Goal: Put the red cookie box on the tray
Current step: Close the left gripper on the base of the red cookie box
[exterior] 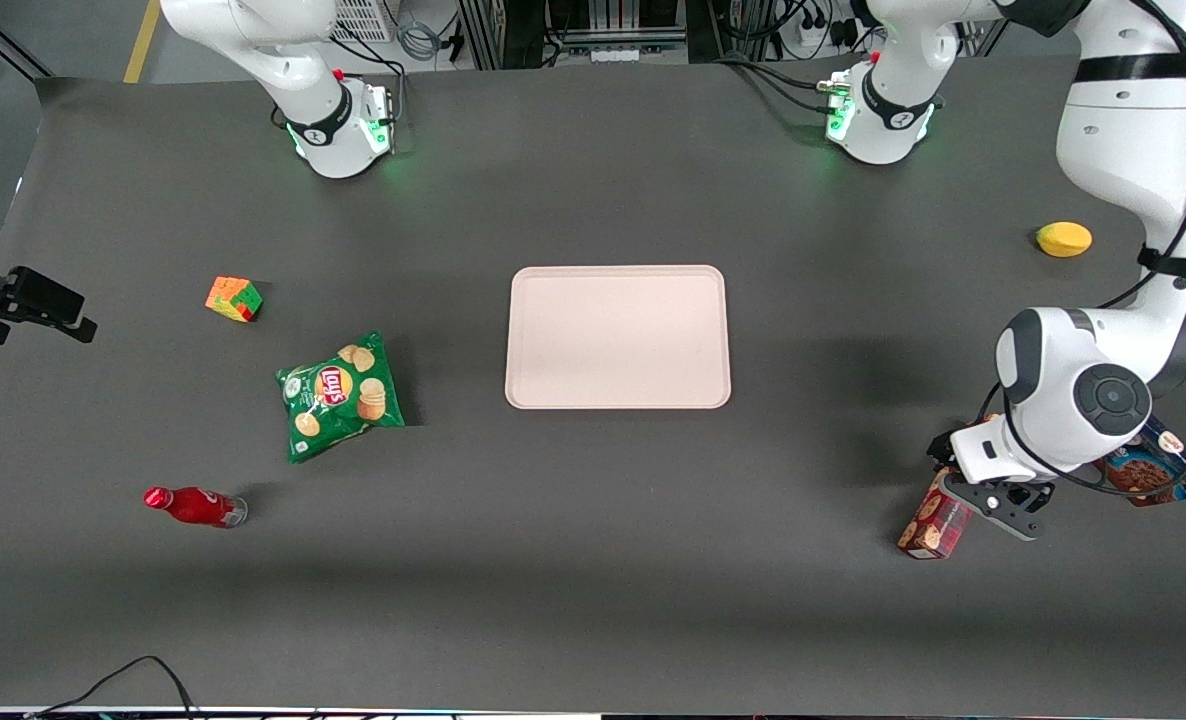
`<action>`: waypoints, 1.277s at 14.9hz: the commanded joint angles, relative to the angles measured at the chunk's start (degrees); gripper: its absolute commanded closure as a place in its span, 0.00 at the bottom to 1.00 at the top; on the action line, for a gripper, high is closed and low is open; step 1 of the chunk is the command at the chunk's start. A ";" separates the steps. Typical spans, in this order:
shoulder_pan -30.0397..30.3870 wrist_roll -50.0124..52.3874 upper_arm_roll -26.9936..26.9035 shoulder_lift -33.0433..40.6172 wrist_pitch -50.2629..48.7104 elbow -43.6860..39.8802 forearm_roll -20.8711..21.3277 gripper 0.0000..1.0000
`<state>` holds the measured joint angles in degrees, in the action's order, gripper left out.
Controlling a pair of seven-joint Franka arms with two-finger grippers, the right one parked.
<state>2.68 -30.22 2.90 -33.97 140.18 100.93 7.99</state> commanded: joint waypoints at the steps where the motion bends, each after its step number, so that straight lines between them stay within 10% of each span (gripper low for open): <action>1: -1.62 -0.72 -1.41 -0.83 0.97 -0.12 -0.87 0.01; 6: -2.15 -0.90 -2.28 -2.07 2.99 -0.39 -0.87 0.23; 10: -2.33 -0.98 -2.46 -2.15 2.90 -0.56 -0.96 0.95; 19: -5.22 6.90 -2.37 8.98 -12.79 -1.53 -5.18 1.00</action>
<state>0.35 -28.98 1.55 -33.44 137.14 98.95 4.16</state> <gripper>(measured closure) 0.727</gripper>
